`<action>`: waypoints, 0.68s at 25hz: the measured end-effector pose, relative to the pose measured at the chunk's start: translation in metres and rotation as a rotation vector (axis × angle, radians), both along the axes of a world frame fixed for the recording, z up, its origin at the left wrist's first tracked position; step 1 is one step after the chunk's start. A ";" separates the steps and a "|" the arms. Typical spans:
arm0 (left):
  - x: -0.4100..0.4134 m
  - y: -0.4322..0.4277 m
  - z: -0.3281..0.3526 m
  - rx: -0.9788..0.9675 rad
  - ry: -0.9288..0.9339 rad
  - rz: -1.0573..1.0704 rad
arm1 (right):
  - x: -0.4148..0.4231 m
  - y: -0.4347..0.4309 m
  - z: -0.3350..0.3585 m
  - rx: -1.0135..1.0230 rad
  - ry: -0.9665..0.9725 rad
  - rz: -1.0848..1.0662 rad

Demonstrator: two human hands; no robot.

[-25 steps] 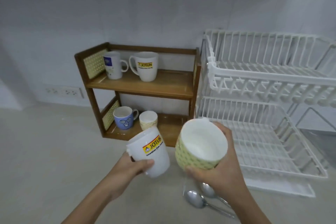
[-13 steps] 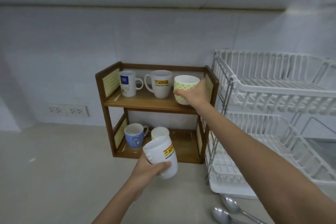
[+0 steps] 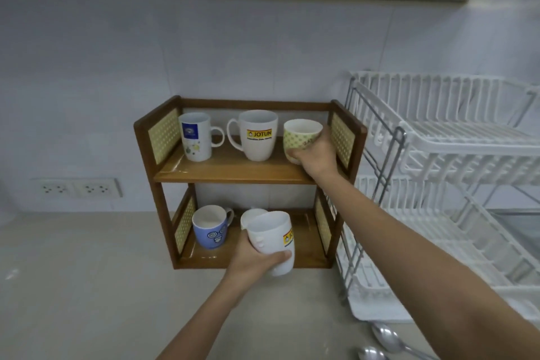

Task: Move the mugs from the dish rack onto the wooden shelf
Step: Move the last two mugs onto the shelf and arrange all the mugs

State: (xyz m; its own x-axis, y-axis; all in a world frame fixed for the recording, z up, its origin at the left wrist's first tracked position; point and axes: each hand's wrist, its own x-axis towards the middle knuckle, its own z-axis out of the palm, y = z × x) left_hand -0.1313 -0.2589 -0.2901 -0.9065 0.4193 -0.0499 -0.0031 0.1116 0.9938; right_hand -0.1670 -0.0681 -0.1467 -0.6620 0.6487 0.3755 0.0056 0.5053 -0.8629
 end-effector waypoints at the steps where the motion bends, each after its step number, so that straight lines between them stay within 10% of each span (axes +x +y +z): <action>1: -0.007 0.005 -0.002 -0.011 0.001 0.025 | 0.015 -0.007 -0.010 0.043 0.100 -0.020; 4: -0.027 0.025 -0.018 -0.066 -0.008 0.033 | 0.087 -0.046 -0.094 0.184 0.251 -0.094; 11: -0.045 0.088 -0.042 -0.406 0.096 0.080 | 0.170 -0.096 -0.262 0.424 -0.727 0.147; 17: -0.055 0.117 -0.071 -0.402 0.175 0.106 | 0.165 -0.097 -0.266 0.548 -0.881 0.156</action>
State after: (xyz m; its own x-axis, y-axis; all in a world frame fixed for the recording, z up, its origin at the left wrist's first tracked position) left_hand -0.1863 -0.1420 -0.3609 -0.9526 0.3024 -0.0316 0.1293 0.4969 0.8581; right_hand -0.0017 -0.1649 -0.4125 -0.9057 0.4192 -0.0636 0.4216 0.8749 -0.2383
